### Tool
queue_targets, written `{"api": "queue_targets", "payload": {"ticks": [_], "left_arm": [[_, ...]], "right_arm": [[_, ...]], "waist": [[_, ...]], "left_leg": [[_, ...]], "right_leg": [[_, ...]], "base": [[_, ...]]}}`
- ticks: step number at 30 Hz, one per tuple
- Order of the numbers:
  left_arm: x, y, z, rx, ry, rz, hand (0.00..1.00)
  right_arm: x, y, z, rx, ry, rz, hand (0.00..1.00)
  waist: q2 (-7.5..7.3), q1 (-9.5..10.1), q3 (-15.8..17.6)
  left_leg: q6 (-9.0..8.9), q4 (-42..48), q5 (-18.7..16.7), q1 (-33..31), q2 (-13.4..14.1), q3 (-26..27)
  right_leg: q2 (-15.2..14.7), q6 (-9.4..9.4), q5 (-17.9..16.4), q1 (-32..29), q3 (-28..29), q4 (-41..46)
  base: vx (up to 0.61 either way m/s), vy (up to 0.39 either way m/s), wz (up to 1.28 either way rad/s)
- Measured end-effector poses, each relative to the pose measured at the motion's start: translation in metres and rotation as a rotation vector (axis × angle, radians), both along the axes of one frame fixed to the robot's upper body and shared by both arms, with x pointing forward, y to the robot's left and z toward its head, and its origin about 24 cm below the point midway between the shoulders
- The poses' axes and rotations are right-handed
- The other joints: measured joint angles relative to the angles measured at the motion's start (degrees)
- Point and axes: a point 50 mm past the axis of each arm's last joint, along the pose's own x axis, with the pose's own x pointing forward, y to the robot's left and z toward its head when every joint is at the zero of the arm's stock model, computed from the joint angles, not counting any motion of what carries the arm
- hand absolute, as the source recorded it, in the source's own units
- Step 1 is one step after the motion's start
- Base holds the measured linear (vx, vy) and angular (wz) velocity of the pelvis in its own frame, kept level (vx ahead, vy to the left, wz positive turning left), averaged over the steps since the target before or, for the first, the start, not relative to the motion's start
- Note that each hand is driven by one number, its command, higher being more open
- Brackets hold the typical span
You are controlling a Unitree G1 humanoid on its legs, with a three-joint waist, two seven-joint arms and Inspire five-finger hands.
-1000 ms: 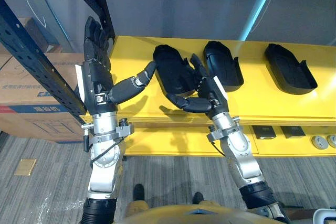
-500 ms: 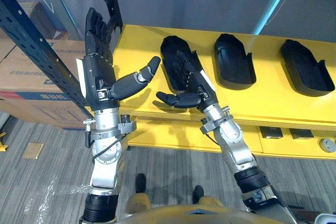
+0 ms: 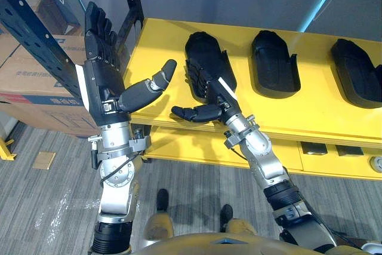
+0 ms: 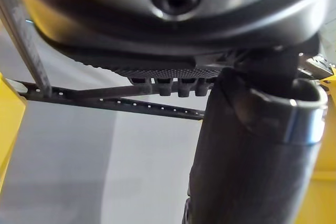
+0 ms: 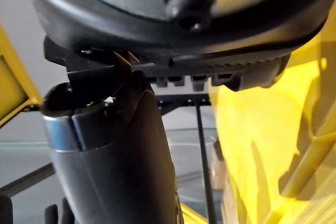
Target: Walk over and take three plastic housings, then place them on the shelf
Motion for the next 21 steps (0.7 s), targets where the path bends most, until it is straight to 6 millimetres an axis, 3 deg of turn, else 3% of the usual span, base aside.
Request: {"api": "queue_targets", "payload": {"ticks": [12, 21], "left_arm": [[0.002, -0.005, -0.002, 0.010, 0.022, -0.031, 1.00], [0.003, -0.013, -0.004, 0.014, 0.049, -0.082, 1.00]], "right_arm": [[0.008, 0.021, 0.009, 0.022, -0.008, -0.017, 1.00], [0.020, 0.030, 0.028, 0.167, -0.001, -0.179, 1.00]], "waist": [[0.49, 1.12, 0.7], [0.87, 1.25, 1.5]], "left_leg": [[-0.38, 0.0, 0.1, -0.1, 0.0, -0.6], [0.01, 0.0, 0.5, -0.3, 0.0, -0.9]], "right_leg": [[0.0, -0.01, 0.0, 0.2, -0.5, 0.1], [0.0, -0.06, 0.0, 0.2, -0.9, 0.1]], "base": [[-0.02, -0.011, 0.02], [-0.01, -0.006, 0.01]]}}
